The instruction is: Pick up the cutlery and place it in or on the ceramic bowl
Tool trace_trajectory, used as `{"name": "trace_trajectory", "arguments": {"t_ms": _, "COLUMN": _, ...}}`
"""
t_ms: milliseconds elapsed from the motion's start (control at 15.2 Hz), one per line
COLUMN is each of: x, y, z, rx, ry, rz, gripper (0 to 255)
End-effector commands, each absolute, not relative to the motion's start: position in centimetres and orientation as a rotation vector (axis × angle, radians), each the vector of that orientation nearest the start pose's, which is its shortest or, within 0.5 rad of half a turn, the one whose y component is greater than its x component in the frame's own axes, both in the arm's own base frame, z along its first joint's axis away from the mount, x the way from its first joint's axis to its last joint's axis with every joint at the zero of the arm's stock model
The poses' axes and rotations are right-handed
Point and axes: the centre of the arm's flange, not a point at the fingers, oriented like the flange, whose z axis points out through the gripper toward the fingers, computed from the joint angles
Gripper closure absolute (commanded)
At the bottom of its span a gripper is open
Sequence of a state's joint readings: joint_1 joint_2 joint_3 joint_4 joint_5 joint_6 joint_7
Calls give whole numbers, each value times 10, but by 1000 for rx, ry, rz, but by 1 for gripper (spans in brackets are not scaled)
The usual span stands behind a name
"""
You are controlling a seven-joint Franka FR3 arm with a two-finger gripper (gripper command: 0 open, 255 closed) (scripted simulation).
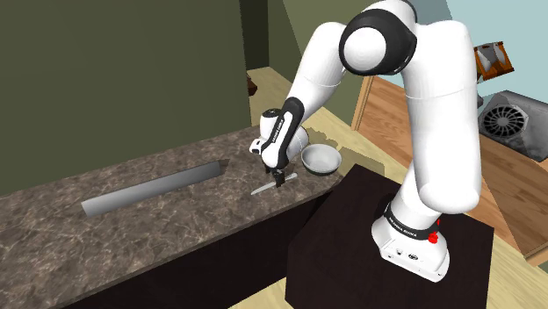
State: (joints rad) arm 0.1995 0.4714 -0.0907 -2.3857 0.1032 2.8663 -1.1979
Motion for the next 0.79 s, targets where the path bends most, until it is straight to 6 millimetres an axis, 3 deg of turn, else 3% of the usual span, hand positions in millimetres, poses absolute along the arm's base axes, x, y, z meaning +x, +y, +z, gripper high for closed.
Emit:
{"name": "trace_trajectory", "arguments": {"t_ms": 0, "x": 493, "y": 45, "z": 116, "rx": -2591, "ry": -1808, "rz": -8, "gripper": 0}}
{"name": "trace_trajectory", "arguments": {"t_ms": 66, "x": 493, "y": 44, "z": 108, "rx": -2591, "ry": -1808, "rz": -8, "gripper": 0}}
{"name": "trace_trajectory", "arguments": {"t_ms": 594, "x": 493, "y": 44, "z": 108, "rx": -2591, "ry": -1808, "rz": -8, "gripper": 0}}
{"name": "trace_trajectory", "arguments": {"t_ms": 660, "x": 493, "y": 44, "z": 108, "rx": -2591, "ry": -1808, "rz": -8, "gripper": 255}}
{"name": "trace_trajectory", "arguments": {"t_ms": 726, "x": 493, "y": 44, "z": 108, "rx": -2591, "ry": -1808, "rz": -8, "gripper": 255}}
